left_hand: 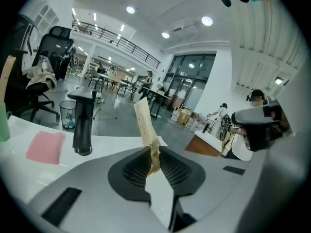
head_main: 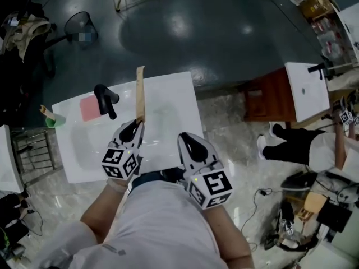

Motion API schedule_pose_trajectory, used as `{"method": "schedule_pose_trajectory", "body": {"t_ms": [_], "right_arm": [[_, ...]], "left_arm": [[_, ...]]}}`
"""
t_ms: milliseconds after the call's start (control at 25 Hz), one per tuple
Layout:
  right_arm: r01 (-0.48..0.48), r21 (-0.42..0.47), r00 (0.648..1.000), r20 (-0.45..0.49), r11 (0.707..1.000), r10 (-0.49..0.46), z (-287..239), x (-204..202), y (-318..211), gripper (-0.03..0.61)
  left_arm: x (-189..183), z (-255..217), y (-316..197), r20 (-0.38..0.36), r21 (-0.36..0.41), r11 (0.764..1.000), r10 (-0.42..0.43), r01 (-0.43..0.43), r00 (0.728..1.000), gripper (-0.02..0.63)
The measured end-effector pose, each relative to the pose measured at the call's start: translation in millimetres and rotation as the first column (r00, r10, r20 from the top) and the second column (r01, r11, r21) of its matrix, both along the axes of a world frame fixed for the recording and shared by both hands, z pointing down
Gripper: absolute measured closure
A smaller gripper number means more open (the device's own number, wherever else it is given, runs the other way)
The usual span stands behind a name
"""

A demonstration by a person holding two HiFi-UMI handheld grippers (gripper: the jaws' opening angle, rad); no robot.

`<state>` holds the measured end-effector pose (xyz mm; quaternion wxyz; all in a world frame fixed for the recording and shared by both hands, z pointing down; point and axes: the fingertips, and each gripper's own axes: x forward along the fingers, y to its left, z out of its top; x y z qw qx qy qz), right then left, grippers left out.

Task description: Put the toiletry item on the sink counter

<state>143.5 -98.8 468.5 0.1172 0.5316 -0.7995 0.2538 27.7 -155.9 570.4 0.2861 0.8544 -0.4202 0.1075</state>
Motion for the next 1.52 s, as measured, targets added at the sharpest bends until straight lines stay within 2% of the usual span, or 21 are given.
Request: {"method": "schedule_pose_trajectory", "body": {"t_ms": [320, 640, 1120, 1520], "right_arm": [[-0.038, -0.056, 0.998, -0.059, 0.998, 0.034, 13.8, -2.2, 4.2, 0.546], [-0.066, -0.097, 0.995, -0.082, 0.993, 0.058, 23.4, 4.2, 8.4, 0.546], [-0.106, -0.123, 0.991, -0.092, 0.987, 0.095, 30.2, 8.9, 11.7, 0.546], [-0.112, -0.122, 0.990, -0.096, 0.986, 0.101, 28.6, 8.2, 12.3, 0.546]], "left_arm": [[-2.9, 43.8, -19.6, 0.008, -0.052, 0.999, -0.013, 0.013, 1.000, 0.549], [2.5, 76.8, -33.2, 0.070, -0.064, 0.998, -0.019, 0.023, 0.997, 0.549], [-0.1, 107.6, -45.6, 0.168, -0.083, 0.996, -0.011, 0.025, 0.986, 0.546], [-1.0, 120.7, -47.0, 0.196, -0.102, 0.994, -0.008, 0.029, 0.981, 0.533]]}}
